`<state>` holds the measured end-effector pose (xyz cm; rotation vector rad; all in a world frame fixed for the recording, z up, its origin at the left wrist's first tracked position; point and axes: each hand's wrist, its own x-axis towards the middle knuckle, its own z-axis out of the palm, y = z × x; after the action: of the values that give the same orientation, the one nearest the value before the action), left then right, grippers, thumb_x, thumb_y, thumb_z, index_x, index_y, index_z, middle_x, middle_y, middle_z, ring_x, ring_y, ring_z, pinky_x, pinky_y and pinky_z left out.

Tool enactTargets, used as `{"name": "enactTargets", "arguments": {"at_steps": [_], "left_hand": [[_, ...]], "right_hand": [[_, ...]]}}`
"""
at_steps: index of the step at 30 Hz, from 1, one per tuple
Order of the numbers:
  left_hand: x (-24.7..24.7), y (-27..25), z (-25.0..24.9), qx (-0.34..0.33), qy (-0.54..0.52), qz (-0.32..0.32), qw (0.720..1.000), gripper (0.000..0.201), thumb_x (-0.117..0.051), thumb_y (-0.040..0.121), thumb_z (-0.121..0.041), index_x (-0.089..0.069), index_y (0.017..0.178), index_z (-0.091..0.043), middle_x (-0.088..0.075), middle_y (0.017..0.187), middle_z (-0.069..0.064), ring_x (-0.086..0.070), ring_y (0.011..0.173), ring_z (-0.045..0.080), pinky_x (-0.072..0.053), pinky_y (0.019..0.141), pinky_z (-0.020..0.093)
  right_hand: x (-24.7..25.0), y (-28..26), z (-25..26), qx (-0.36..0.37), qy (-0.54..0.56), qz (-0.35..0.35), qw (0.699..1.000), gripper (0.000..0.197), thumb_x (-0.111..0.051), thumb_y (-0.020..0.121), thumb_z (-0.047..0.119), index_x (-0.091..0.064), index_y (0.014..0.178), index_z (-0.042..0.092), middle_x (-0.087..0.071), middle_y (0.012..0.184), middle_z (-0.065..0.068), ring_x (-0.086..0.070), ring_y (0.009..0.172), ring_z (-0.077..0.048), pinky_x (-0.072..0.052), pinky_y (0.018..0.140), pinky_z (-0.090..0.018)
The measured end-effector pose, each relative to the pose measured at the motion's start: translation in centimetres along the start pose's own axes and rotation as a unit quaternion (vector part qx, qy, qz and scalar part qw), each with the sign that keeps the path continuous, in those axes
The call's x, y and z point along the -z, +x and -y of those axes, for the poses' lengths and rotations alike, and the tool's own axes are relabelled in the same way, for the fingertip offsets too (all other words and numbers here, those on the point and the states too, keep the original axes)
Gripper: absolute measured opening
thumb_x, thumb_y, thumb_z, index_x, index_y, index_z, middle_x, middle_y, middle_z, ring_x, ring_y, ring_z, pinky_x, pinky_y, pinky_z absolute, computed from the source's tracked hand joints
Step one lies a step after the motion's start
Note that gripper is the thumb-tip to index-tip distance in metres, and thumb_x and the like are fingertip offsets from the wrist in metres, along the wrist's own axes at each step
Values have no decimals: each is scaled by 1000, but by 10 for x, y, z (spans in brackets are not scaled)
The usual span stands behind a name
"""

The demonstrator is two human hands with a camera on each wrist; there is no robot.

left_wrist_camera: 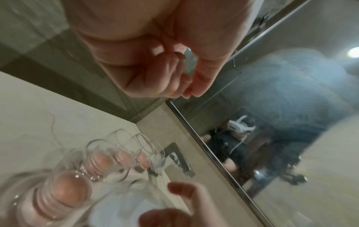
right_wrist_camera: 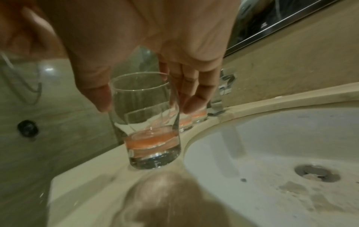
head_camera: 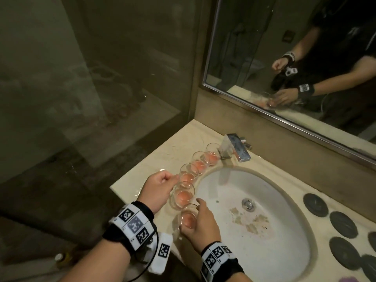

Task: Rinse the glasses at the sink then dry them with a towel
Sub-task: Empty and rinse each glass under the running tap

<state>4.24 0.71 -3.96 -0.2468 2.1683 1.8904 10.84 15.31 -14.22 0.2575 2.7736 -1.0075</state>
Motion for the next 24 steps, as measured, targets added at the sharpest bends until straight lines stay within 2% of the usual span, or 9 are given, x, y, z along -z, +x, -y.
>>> {"name": "enactTargets", "arguments": {"at_steps": [3, 5, 7, 9, 12, 16, 18, 21, 24], "left_hand": [[-14, 0, 7, -17, 26, 32, 999, 20, -66, 89, -19, -58, 73, -12, -49, 51, -10, -42, 47, 5, -35, 49, 22], [-27, -2, 14, -30, 64, 74, 995, 6, -67, 86, -15, -62, 82, -17, -59, 66, -4, -53, 57, 4, -44, 56, 23], [-41, -5, 26, -44, 123, 129, 983, 26, -68, 81, -17, -60, 100, -32, -63, 93, -6, -58, 75, 6, -50, 71, 25], [-59, -5, 38, -63, 174, 207, 961, 56, -71, 75, -26, -46, 123, -42, -52, 117, -17, -57, 81, 6, -47, 75, 20], [-89, 0, 50, -87, 199, 280, 935, 92, -75, 67, -37, -25, 144, -44, -36, 136, -23, -60, 100, 14, -44, 83, 17], [-129, 7, 55, -145, 202, 282, 926, 93, -75, 62, -47, -30, 144, -39, -42, 137, -20, -44, 120, 10, -36, 102, 22], [-145, 11, 60, -136, 175, 283, 933, 92, -75, 60, -42, -34, 142, -37, -47, 135, -18, -41, 123, 7, -34, 101, 17], [-161, 18, 70, -107, 132, 287, 943, 86, -80, 58, -35, -38, 132, -45, -54, 129, -15, -52, 115, 0, -42, 97, 14], [-174, 24, 75, -68, 110, 261, 957, 80, -84, 55, -36, -39, 120, -43, -56, 118, -17, -56, 106, -3, -48, 92, 19]], "right_hand": [[20, -6, -7, -29, 47, -38, 998, 90, -69, 68, 52, -23, 141, 26, -51, 126, 5, -49, 118, -13, -43, 95, -24], [41, -11, -10, -48, 71, -80, 993, 90, -73, 65, 51, -26, 138, 28, -51, 120, 7, -50, 113, -12, -43, 92, -24], [63, -16, -12, -66, 87, -118, 987, 90, -78, 61, 48, -29, 135, 28, -51, 115, 9, -51, 106, -9, -44, 89, -24], [86, -19, -14, -83, 95, -148, 981, 89, -80, 60, 44, -32, 133, 27, -52, 114, 9, -52, 103, -7, -42, 86, -22], [114, -23, -18, -95, 75, -162, 979, 87, -81, 60, 43, -33, 132, 28, -53, 113, 11, -51, 103, -5, -40, 86, -21], [133, -26, -28, -115, 47, -154, 980, 88, -79, 57, 47, -33, 130, 32, -52, 113, 15, -51, 103, 0, -42, 84, -18], [137, -25, -32, -113, 37, -154, 981, 86, -78, 56, 48, -34, 129, 32, -53, 113, 15, -52, 102, 1, -41, 82, -14], [142, -21, -38, -82, 20, -129, 988, 73, -79, 61, 43, -34, 118, 39, -52, 107, 22, -50, 99, 8, -38, 77, -4], [158, -8, -53, -65, 39, -84, 994, 64, -73, 69, 54, -39, 121, 39, -55, 112, 21, -51, 102, 10, -41, 82, -8]]}}
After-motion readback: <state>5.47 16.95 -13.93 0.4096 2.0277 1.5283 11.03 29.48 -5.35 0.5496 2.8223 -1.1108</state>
